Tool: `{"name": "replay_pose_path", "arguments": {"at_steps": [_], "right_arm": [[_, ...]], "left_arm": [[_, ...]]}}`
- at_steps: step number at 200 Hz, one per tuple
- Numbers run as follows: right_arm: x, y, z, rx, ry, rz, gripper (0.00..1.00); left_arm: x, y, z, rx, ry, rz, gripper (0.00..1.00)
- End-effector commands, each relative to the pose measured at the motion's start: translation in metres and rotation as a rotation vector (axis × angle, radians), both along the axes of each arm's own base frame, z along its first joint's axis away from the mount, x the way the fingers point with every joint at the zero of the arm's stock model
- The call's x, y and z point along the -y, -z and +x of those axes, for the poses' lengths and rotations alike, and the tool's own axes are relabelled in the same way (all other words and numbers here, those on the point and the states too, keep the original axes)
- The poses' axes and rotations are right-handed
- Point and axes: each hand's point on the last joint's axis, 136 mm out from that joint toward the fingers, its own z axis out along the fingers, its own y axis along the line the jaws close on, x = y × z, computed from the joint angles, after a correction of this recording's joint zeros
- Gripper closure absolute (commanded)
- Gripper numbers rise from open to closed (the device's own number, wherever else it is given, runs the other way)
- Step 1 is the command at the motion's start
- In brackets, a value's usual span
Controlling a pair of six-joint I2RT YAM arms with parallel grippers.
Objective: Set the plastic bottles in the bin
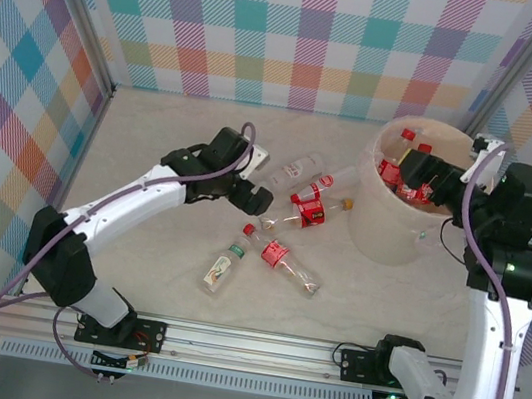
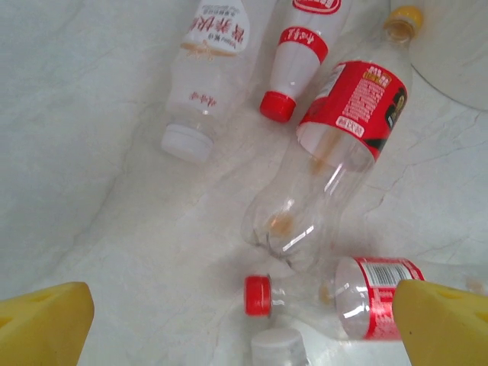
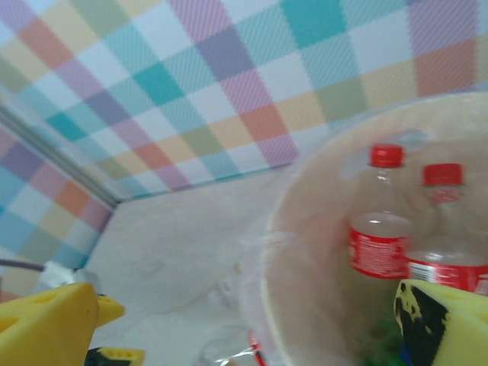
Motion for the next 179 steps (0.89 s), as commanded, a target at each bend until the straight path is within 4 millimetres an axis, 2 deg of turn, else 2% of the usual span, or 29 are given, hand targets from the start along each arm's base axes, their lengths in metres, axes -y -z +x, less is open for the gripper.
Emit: {"name": "replay_pose_path", "arguments": {"at_steps": [1,24,56,95,141,179], "right_arm": [[-0.027,-0.020,-0.019,0.047,-0.146,0.068,0.01],[-0.027,-0.023,-0.029,0.080,-0.143,0.056,0.01],[-0.023,-0.020,-0.025,0.087,-0.120,0.046,0.01],[-0.025,-0.015,-0.025,0.064,-0.132,0.047,0.00],[-0.021,-0.017,-0.031,0.062,-0.109,0.024,0.01],[-0.026,-0.013,-0.025,0.044,-0.139,0.050,0.00]], "left_arm": [[-0.026,0.019,-0.048,-0.188,-0.090,0.035,0.00],[-0.040,0.039,-0.083,-0.281,-0.134,0.032,0.01],[-0.045,0.063,-0.113,-0.344,-0.142,0.058,0.05],[-0.038,0.089,-0.134,-0.440,-0.100,0.085,0.04],[-0.042,0.121,-0.165,-0.516,-0.120,0.213,0.03],[-0.045,0.144,-0.177,-0.529,-0.176,0.215,0.05]]}}
